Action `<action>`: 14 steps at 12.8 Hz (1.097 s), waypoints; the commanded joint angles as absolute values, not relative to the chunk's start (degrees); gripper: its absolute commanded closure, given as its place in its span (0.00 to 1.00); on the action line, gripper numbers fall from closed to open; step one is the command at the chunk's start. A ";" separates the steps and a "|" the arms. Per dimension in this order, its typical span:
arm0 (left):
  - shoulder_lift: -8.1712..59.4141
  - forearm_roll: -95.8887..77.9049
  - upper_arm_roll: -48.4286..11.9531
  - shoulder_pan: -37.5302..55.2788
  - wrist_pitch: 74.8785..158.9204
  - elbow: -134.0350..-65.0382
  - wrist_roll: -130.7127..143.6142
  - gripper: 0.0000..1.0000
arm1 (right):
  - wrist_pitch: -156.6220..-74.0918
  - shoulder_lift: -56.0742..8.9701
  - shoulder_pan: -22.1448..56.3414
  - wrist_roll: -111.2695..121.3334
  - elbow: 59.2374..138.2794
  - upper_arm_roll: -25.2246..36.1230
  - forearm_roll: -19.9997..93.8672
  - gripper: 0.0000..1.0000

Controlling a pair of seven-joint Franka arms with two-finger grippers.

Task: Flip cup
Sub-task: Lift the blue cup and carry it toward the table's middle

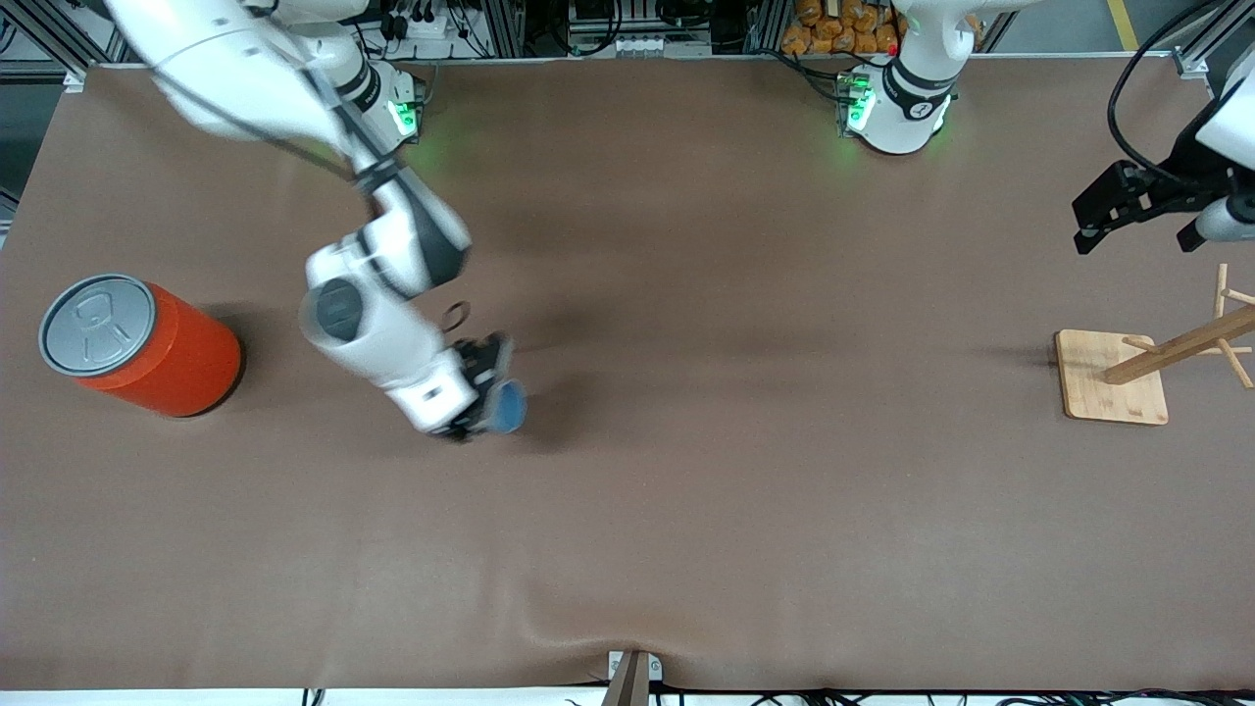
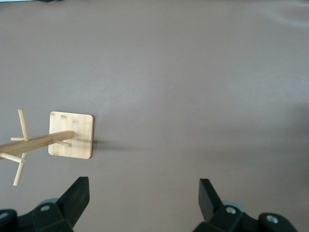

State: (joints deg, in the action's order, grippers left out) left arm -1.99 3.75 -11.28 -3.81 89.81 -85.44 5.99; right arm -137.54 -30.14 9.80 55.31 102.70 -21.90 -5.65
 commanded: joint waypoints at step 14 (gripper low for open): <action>4.20 -6.74 -11.95 -1.59 89.30 -85.96 9.65 0.00 | -132.91 -42.63 33.31 47.38 85.35 -11.07 -9.76 0.00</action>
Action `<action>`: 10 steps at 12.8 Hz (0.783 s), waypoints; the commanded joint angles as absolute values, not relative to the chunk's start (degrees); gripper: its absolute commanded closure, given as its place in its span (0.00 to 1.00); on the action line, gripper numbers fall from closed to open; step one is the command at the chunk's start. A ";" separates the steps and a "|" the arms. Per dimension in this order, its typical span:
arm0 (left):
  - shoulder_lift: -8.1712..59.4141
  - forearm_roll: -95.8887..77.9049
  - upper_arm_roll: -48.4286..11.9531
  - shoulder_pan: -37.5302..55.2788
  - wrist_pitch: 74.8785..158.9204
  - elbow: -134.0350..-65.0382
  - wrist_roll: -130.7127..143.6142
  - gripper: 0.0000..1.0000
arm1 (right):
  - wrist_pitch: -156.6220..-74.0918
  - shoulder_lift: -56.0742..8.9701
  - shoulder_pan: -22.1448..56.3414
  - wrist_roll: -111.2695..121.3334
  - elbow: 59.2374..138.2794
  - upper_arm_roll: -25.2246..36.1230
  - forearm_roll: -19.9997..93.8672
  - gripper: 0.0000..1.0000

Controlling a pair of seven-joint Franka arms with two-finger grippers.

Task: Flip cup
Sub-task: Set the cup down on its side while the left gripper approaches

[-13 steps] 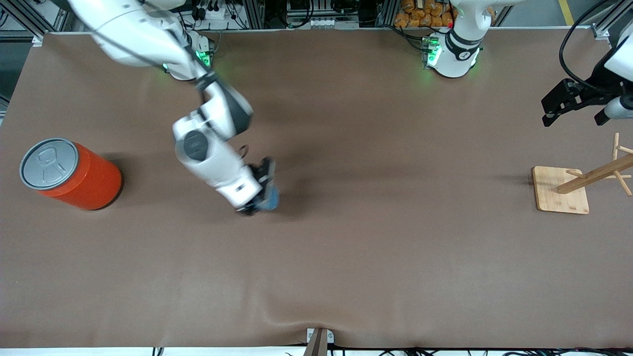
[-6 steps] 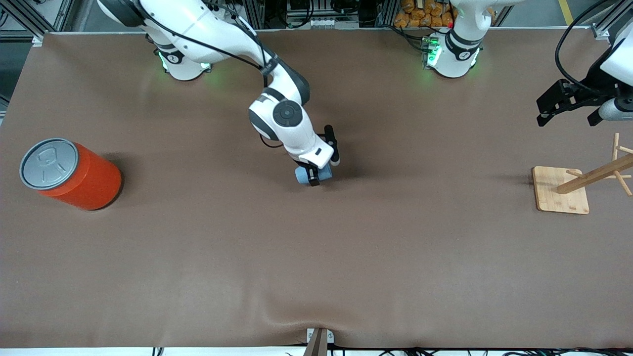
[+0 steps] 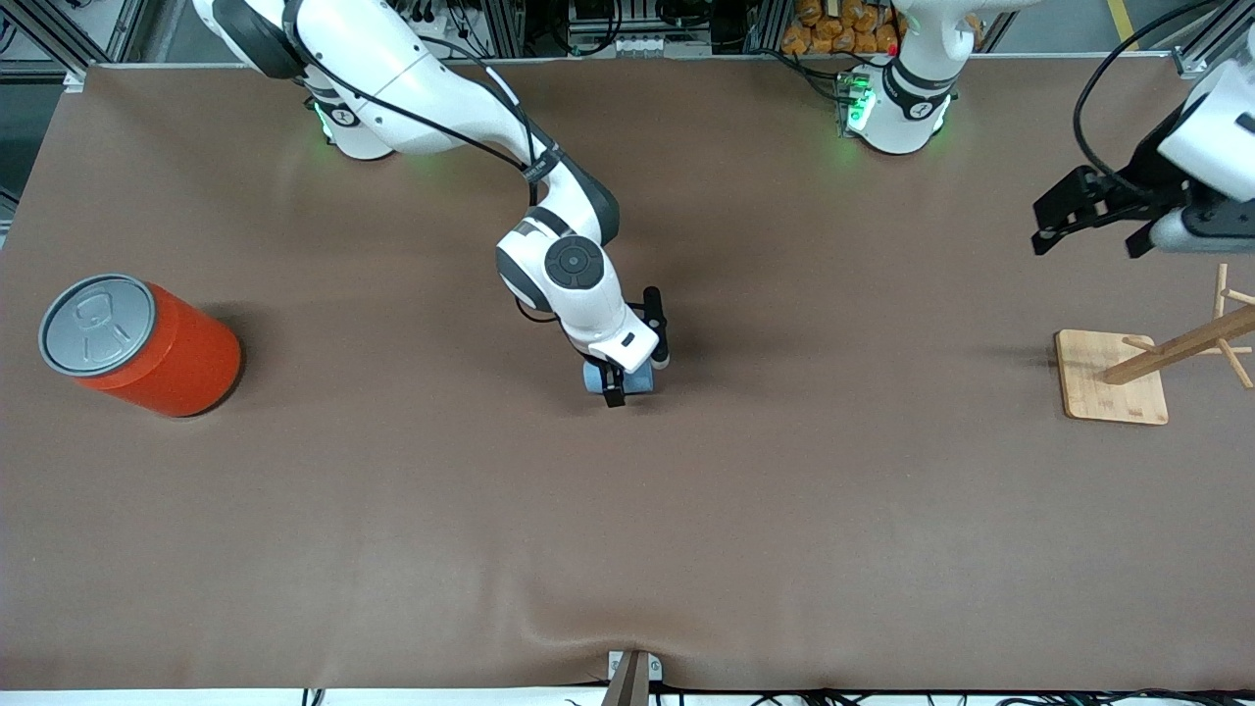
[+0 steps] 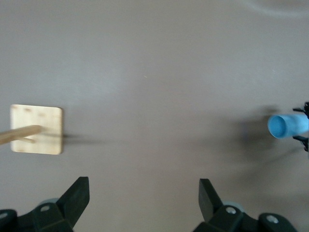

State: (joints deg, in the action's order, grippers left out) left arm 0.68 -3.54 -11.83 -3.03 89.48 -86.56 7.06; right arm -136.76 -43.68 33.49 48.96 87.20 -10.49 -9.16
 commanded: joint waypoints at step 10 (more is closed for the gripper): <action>23.64 -36.99 -12.04 4.91 95.97 -86.13 14.77 0.00 | -106.90 -26.12 27.26 12.70 85.25 -10.81 -10.63 0.00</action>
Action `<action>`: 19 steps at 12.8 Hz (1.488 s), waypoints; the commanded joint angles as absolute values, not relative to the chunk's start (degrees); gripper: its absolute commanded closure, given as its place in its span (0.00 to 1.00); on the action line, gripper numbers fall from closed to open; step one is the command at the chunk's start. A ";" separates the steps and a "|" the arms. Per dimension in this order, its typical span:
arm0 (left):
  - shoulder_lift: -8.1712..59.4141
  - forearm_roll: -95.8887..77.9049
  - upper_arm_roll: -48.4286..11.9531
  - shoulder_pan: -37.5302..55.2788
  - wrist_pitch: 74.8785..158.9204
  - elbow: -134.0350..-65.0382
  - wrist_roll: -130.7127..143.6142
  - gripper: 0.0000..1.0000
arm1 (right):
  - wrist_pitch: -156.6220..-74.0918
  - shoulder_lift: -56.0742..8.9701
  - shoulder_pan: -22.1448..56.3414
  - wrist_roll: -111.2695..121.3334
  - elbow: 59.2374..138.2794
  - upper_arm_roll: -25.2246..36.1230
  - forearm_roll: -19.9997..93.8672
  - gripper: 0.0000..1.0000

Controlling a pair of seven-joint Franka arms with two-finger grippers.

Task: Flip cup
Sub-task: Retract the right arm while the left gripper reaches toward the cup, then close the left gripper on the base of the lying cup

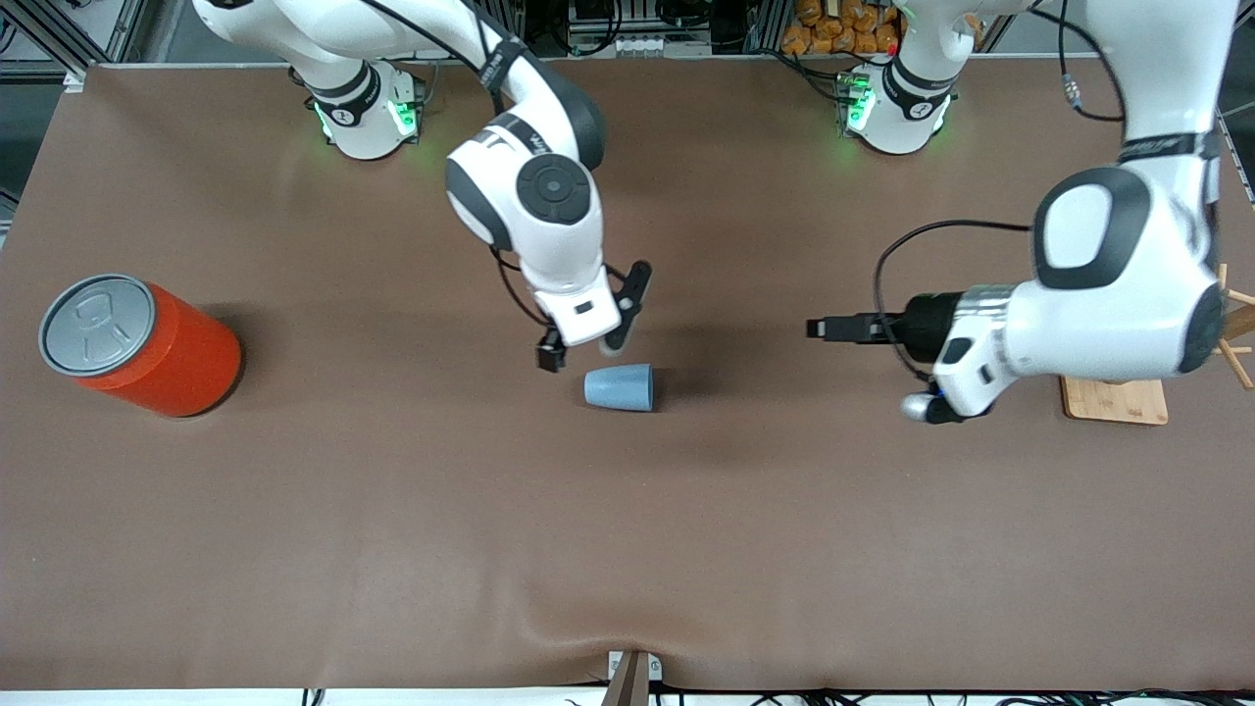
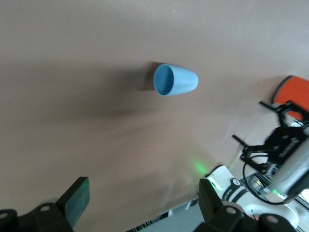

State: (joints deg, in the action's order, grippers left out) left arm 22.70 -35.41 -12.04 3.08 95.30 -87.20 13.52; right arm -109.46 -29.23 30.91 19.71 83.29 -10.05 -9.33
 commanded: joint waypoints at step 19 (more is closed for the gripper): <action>34.27 -62.83 -12.22 13.18 111.09 -101.86 -10.08 0.00 | -88.86 -2.91 4.83 5.63 90.00 4.31 0.79 0.00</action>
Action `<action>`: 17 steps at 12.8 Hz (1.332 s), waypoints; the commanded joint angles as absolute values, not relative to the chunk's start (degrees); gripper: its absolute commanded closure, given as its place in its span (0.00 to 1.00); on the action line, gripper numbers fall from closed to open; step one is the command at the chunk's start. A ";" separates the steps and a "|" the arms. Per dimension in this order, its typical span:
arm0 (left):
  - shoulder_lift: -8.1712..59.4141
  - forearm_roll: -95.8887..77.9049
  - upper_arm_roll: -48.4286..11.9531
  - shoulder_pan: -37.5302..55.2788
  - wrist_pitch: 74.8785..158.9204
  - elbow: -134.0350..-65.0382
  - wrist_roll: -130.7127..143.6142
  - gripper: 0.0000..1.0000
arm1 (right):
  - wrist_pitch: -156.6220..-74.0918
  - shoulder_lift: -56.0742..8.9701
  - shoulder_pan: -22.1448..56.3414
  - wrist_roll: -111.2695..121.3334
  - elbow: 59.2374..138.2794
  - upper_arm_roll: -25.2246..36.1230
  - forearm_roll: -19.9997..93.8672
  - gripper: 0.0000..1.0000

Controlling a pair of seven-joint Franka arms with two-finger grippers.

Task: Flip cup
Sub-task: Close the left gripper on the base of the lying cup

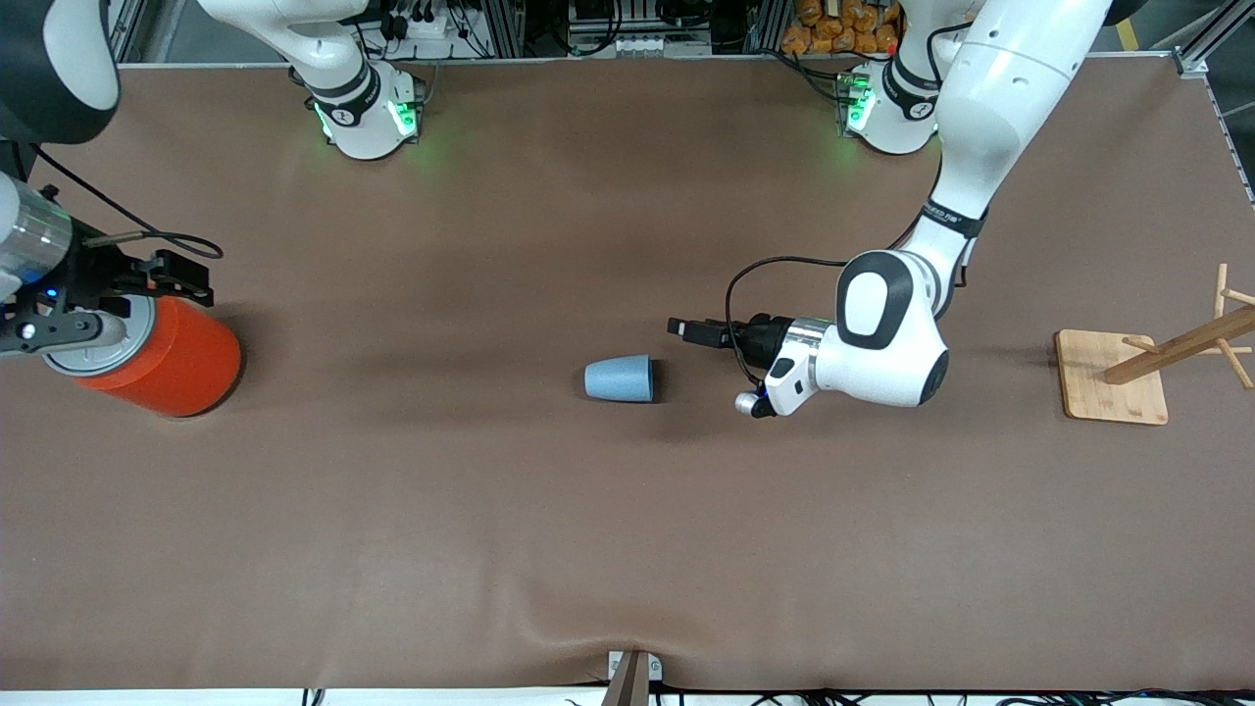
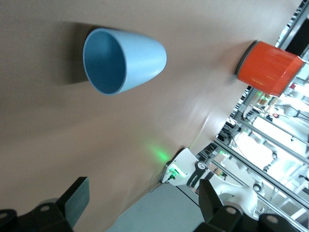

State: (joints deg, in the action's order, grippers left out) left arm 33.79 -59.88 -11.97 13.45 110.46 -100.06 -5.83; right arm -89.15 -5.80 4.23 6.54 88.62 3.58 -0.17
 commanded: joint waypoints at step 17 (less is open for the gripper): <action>47.02 -76.03 -12.13 19.34 120.85 -95.71 -22.41 0.25 | -82.35 1.76 -2.98 0.97 88.24 -0.70 0.70 0.00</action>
State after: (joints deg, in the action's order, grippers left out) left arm 45.70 -74.66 -12.23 18.96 119.88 -97.12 -21.39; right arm -82.74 1.21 -2.82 1.72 88.18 -0.68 -0.03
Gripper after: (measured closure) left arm 0.229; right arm 0.000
